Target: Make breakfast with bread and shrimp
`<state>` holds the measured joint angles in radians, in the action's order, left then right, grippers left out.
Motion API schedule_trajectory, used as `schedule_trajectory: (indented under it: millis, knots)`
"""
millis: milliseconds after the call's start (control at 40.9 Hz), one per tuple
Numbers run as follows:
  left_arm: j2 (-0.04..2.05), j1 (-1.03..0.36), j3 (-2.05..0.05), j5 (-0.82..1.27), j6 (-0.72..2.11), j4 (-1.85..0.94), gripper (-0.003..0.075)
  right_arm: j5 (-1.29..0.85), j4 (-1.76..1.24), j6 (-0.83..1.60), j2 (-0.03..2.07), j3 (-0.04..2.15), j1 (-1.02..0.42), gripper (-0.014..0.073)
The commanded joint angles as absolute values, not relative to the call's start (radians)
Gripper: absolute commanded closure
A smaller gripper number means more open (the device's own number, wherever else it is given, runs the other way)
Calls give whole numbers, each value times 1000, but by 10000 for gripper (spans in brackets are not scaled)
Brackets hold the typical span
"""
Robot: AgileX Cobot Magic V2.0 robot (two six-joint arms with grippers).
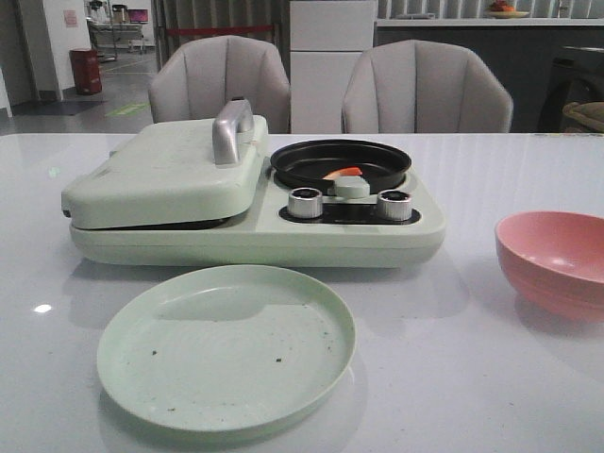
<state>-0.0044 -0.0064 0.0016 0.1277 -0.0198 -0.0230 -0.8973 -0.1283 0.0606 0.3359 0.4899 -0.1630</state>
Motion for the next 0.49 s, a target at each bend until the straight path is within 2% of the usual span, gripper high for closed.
schedule_trajectory:
  millis: [0,464]
  knots:
    - [-24,-6,31,25,-25,7,619,-824,-131,59,343,517,-162,547]
    - [-24,-6,31,24,-25,-17,619,-824,-131,59,343,517,-162,547]
